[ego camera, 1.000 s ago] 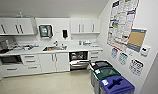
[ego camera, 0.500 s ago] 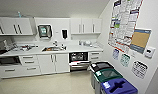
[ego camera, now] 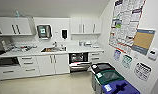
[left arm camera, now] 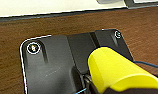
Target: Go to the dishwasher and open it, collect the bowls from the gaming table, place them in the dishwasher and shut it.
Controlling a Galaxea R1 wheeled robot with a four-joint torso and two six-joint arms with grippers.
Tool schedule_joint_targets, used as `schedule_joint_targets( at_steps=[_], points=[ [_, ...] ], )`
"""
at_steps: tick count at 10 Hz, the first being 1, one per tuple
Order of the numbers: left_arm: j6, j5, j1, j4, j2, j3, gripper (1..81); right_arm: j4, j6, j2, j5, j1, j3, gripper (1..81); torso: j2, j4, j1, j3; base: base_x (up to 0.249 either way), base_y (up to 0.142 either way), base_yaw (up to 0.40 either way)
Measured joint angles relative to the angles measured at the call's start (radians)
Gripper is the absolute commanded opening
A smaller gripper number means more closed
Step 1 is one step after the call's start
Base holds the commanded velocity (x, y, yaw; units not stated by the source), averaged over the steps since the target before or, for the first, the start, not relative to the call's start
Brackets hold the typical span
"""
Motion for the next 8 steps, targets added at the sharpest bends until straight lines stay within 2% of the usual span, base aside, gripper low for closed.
schedule_joint_targets(
  at_steps=[8],
  points=[
    [0.0,0.0,0.0,0.0,0.0,0.0,1.0,0.0,0.0,0.0,0.0,0.0,0.0,1.0,0.0,0.0,0.0,0.0,0.099,0.0,0.0]
  ],
)
